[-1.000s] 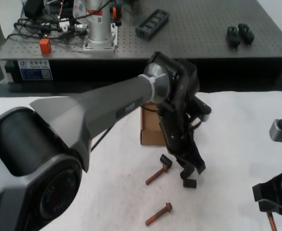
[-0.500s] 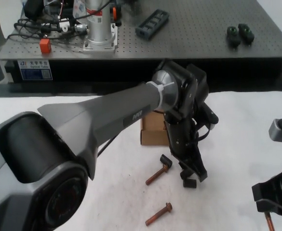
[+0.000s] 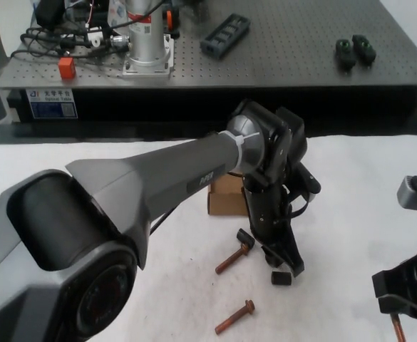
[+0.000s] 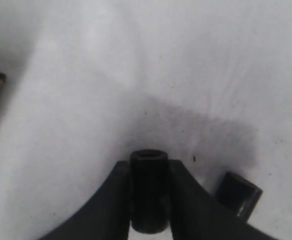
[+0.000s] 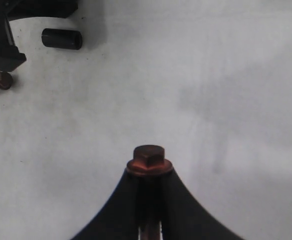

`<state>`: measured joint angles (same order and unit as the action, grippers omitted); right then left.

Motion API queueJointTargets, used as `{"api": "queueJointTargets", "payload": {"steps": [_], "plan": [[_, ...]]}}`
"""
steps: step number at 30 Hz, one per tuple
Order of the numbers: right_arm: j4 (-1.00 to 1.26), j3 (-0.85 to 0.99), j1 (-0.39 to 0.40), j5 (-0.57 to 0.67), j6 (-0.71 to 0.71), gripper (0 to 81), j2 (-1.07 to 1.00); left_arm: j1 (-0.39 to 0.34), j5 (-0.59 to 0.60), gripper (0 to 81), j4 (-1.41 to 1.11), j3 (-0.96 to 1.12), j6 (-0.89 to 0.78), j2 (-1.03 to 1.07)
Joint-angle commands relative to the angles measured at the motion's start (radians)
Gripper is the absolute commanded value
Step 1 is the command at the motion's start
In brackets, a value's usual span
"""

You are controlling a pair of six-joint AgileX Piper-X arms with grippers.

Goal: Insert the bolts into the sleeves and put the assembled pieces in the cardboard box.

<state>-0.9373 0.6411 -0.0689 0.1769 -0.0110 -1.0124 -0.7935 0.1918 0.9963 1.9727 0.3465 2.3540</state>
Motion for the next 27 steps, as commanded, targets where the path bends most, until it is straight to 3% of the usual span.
{"api": "queueJointTargets", "payload": {"steps": [1,9,14,16,21,27], "plan": [[0.040,0.000,0.001,0.026,0.005,5.1,0.012,0.001,-0.008,0.3,0.007,0.011,-0.048,-0.014],[0.278,0.000,0.001,0.161,-0.146,5.1,0.125,0.057,0.000,0.6,0.010,-0.034,-0.167,-0.237],[0.614,-0.008,0.010,0.345,-0.362,5.1,0.189,0.092,0.044,0.6,-0.212,-0.363,-0.266,-0.511],[0.774,-0.021,0.040,0.385,-0.474,5.1,0.190,0.091,0.083,0.6,-0.354,-0.529,-0.281,-0.646],[1.093,-0.037,0.169,0.384,-0.629,5.1,0.147,0.087,0.330,0.6,-0.818,-0.913,-0.422,-0.910],[1.221,-0.037,0.286,0.370,-0.670,5.1,0.091,0.087,0.428,0.6,-1.033,-1.125,-0.473,-1.092]]}}
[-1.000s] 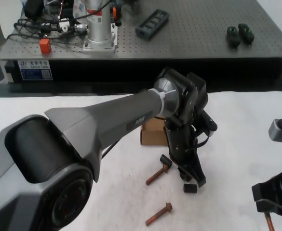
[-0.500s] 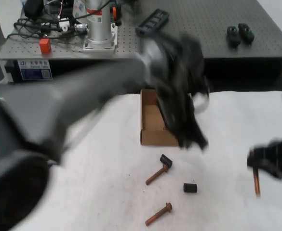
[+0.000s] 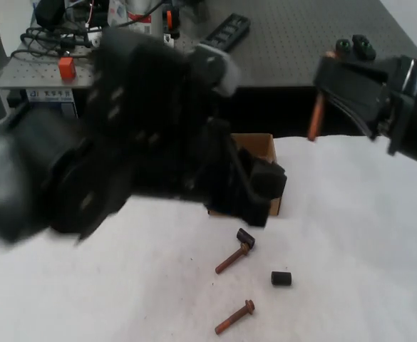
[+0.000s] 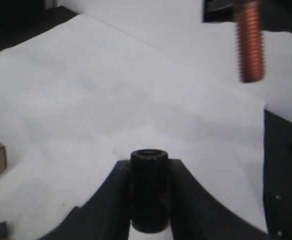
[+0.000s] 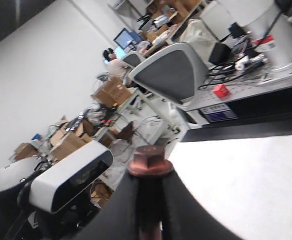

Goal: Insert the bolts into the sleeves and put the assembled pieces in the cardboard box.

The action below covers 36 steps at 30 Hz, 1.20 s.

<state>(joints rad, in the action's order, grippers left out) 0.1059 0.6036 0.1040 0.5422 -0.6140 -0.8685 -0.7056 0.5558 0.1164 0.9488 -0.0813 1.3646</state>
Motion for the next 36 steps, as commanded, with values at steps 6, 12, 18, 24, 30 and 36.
{"api": "queueJointTargets", "payload": {"steps": [6,12,18,24,30,36], "plan": [[0.171,0.000,0.163,-0.009,-0.067,5.1,-0.073,-0.001,0.093,0.6,-0.190,-0.115,-0.047,-0.139],[0.167,0.000,0.181,-0.026,-0.052,5.1,-0.075,-0.001,0.092,0.6,-0.209,-0.115,-0.076,-0.139],[0.162,0.000,0.181,-0.068,-0.037,5.1,-0.075,-0.001,0.092,0.6,-0.209,-0.115,-0.076,-0.139],[0.162,0.000,0.181,-0.068,-0.037,5.1,-0.075,-0.001,0.082,0.6,-0.224,-0.115,-0.076,-0.139],[0.132,0.000,0.181,-0.068,-0.016,5.1,-0.075,-0.001,0.038,0.6,-0.255,-0.115,-0.125,-0.139],[0.137,0.000,0.189,-0.073,0.001,5.1,-0.076,-0.001,0.045,0.6,-0.270,-0.115,-0.128,-0.139]]}}
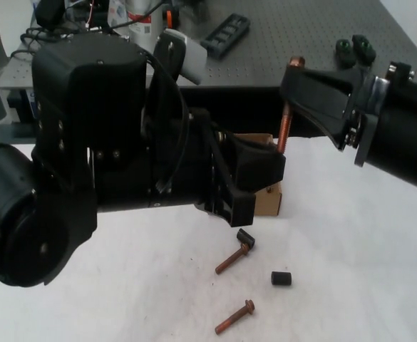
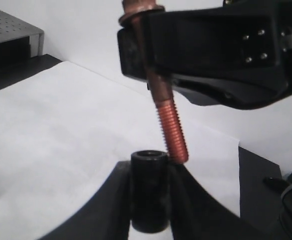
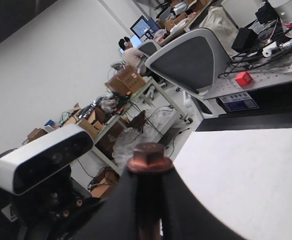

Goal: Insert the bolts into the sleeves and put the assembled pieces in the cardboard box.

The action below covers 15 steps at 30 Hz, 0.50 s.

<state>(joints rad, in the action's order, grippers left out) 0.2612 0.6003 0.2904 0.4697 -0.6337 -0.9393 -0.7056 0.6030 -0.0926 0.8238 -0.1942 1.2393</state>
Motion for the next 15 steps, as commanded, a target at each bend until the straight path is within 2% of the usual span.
{"api": "queueJointTargets", "payload": {"steps": [1,7,15], "plan": [[-0.006,0.003,0.003,-0.009,0.013,5.1,-0.005,-0.001,0.010,0.6,-0.059,0.010,-0.015,-0.014],[0.115,0.003,0.000,-0.038,-0.010,5.1,-0.003,-0.001,0.014,0.6,-0.059,0.010,-0.015,-0.014],[0.054,0.003,0.002,-0.057,0.006,5.1,-0.003,-0.001,0.011,0.6,-0.066,0.010,-0.015,-0.014]]}}
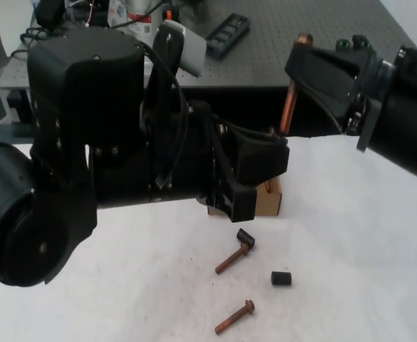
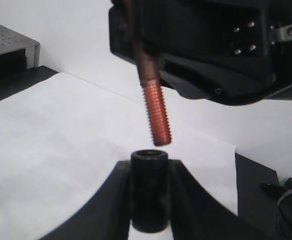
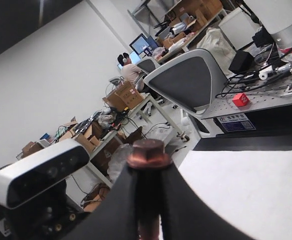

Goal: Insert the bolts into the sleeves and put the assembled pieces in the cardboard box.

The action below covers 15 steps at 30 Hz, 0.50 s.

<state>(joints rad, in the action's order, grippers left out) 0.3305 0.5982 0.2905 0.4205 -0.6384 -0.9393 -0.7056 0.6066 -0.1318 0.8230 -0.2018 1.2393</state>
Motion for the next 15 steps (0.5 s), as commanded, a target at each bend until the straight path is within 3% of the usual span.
{"api": "queueJointTargets", "payload": {"steps": [1,15], "plan": [[-0.030,0.005,0.003,-0.008,0.011,5.1,-0.003,-0.001,0.007,0.6,-0.029,0.011,-0.007,-0.014],[-0.087,-0.005,0.003,0.073,0.025,5.1,-0.003,-0.001,-0.040,0.6,-0.082,0.011,-0.037,-0.014]]}}
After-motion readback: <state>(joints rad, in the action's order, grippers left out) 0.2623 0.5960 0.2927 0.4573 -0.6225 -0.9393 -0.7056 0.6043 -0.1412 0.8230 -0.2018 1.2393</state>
